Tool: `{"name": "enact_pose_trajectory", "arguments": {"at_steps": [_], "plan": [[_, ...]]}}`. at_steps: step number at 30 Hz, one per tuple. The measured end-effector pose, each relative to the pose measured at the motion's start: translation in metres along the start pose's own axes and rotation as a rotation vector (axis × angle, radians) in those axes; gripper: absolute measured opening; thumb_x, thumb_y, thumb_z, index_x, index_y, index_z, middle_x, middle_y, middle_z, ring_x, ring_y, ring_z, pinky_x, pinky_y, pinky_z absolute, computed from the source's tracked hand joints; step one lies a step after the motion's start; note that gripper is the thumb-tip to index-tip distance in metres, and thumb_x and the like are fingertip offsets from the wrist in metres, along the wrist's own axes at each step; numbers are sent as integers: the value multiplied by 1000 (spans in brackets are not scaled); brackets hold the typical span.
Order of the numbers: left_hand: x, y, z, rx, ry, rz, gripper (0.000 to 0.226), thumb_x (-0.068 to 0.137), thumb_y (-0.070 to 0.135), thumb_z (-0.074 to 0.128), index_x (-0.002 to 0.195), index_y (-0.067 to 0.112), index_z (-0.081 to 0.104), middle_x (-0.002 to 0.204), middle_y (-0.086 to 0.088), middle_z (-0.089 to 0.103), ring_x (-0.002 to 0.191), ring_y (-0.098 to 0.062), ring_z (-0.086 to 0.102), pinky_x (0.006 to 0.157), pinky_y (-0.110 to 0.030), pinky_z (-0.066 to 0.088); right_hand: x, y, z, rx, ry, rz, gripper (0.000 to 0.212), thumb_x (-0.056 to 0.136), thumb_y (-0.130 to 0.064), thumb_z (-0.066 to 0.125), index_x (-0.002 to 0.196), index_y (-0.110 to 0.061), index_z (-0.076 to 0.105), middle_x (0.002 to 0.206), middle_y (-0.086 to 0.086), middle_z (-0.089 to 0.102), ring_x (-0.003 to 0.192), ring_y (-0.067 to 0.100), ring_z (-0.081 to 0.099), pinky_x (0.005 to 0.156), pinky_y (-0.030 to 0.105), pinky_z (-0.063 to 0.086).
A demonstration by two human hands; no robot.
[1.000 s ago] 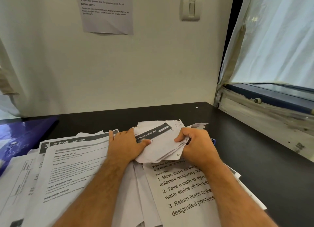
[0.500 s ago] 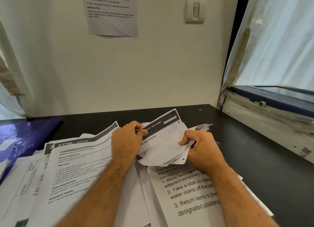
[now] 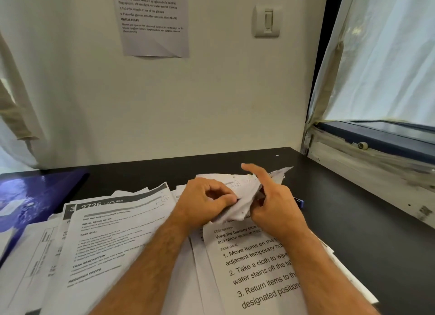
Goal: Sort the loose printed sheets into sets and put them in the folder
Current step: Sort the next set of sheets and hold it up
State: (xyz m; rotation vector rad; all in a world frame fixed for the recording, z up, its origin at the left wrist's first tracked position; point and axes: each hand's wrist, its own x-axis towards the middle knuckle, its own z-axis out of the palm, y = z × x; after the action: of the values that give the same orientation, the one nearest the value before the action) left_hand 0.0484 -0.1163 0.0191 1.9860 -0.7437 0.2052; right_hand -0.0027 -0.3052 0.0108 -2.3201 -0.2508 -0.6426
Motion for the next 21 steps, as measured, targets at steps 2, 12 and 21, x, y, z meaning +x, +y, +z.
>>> {"name": "enact_pose_trajectory", "arguments": {"at_steps": [2,12,21], "plan": [[2,1,-1,-163,-13,-60,26,94,31,64,82,15,81,76,-1,76,72,-16,70,73,-28,57,1,2,-1,-78,-7,26,35,84,-25,76,115,-35,66,88,-15,67,77,2,63,72,24,55],[12,-56,-12,812,-66,-563,83,87,78,41,149,24,37,146,2,51,137,-20,44,121,-55,-2,3,7,2,-45,-66,165,20,83,-20,78,87,-37,67,96,-12,66,82,7,64,77,30,60],[13,-42,-19,545,286,-300,27,93,32,67,119,33,59,111,14,67,109,-11,61,125,-46,6,4,-3,3,-24,-25,52,38,91,-9,64,114,-37,53,97,-13,69,77,4,68,72,26,61]]}}
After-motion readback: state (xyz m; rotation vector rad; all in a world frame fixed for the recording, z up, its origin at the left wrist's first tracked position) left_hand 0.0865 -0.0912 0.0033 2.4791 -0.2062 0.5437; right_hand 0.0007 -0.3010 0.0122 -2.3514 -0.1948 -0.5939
